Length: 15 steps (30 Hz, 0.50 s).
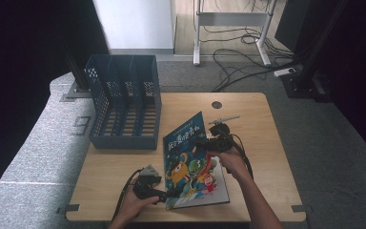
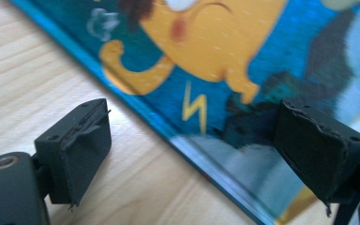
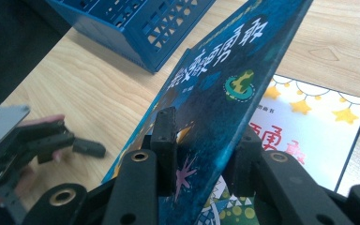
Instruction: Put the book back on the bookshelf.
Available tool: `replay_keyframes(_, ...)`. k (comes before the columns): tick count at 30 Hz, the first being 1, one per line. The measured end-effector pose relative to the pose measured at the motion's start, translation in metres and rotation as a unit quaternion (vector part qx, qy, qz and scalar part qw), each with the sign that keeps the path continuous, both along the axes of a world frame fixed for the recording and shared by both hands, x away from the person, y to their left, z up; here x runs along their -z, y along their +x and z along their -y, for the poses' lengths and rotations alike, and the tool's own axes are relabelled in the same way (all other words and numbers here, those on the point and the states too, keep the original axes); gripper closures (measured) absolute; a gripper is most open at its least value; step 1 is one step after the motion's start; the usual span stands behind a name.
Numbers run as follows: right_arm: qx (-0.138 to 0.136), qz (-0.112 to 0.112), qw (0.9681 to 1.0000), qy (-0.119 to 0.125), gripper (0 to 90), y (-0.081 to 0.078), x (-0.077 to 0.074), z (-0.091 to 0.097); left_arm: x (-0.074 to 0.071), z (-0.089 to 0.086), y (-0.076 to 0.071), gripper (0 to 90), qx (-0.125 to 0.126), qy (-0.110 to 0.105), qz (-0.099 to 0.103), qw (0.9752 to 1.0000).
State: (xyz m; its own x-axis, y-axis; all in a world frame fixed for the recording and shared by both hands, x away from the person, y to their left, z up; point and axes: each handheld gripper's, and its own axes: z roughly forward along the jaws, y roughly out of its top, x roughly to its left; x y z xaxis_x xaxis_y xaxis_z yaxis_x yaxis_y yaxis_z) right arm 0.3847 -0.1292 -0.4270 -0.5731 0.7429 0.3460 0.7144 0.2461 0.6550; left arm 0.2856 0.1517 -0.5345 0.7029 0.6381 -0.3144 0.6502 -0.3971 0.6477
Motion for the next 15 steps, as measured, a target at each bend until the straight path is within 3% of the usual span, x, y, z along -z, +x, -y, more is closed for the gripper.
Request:
replay_keyframes(6, 0.008, -0.010, 0.9996, 0.026, 73.7, 0.004, 0.001, 0.002, -0.003, 0.007, -0.008, 9.8, 0.016, -0.002, 0.005, 0.9999)
replay_keyframes(15, 0.016, -0.011, 0.9992, 0.035, 75.6, 0.011, -0.001, 0.001, -0.004, 0.014, -0.012, 9.7, 0.027, 0.002, 0.009, 0.9996)
